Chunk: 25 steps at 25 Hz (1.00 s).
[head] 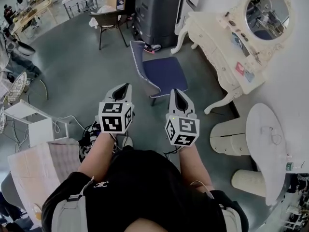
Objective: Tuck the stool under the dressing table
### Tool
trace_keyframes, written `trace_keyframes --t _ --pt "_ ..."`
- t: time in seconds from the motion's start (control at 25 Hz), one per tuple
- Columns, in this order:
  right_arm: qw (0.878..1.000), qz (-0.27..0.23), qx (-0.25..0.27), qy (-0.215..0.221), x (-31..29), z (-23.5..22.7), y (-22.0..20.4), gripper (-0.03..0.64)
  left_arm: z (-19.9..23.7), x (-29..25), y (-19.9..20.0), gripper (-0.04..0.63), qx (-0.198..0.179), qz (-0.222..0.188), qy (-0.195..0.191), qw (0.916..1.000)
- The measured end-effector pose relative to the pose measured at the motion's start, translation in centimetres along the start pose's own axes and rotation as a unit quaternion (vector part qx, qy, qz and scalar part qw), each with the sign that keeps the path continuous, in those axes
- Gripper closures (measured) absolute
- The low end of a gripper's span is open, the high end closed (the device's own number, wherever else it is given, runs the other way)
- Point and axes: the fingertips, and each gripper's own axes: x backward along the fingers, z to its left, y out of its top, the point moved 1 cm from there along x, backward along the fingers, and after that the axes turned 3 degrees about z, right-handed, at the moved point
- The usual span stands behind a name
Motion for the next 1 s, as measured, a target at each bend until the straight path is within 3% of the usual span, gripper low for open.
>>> trace_keyframes --t 0.6,1.0 --pt "0.998 0.017 0.016 -0.053 -5.3 3.6 -0.3 0.609 5.7 -3.3 0.4 0.591 0.000 0.006 -0.048 0.9988" --pt "0.998 0.030 0.006 -0.059 -7.8 8.6 -0.4 0.609 10.2 -4.2 0.0 0.591 -0.009 0.028 -0.079 0.9964"
